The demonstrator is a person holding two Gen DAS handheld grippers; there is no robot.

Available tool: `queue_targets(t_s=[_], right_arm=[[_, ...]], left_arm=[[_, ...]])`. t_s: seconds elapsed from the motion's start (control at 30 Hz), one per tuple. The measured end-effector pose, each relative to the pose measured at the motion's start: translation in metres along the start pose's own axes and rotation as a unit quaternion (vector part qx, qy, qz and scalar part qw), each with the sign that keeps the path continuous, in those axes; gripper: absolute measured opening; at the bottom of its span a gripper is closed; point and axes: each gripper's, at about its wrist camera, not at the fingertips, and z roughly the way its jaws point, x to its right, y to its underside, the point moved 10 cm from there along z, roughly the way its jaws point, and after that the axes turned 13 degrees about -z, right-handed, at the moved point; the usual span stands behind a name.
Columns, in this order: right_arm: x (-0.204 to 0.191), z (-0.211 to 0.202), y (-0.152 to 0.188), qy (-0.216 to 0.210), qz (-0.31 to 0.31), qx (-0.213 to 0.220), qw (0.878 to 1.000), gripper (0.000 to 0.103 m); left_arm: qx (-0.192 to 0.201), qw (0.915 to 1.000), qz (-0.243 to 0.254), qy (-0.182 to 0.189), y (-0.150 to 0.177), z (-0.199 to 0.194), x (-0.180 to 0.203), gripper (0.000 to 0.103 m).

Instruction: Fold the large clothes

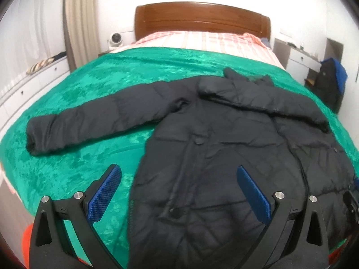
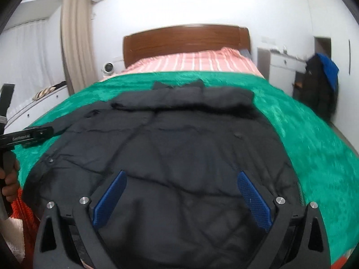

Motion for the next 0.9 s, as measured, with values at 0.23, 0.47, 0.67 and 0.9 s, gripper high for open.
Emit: queue_targets(t_s=[0.23, 0.47, 0.67, 0.9], right_arm=[[0.007, 0.018, 0.014, -0.009, 0.010, -0.022, 1.000, 0.098], [-0.002, 0.027, 0.031, -0.018, 0.000, -0.046, 0.999, 0.099], [-0.004, 0.033, 0.037, -0.014, -0.001, -0.053, 0.998, 0.102], [-0.006, 0.035, 0.038, -0.015, -0.001, -0.055, 0.998, 0.102]], left_arm=[[-0.008, 0.9989, 0.045, -0.013, 0.004, 0.030, 0.017, 0.102], [-0.033, 0.9983, 0.034, -0.033, 0.032, 0.060, -0.005, 0.102], [-0.035, 0.9984, 0.032, -0.032, 0.034, 0.061, -0.008, 0.103], [-0.033, 0.9982, 0.035, -0.035, 0.035, 0.063, -0.007, 0.103]])
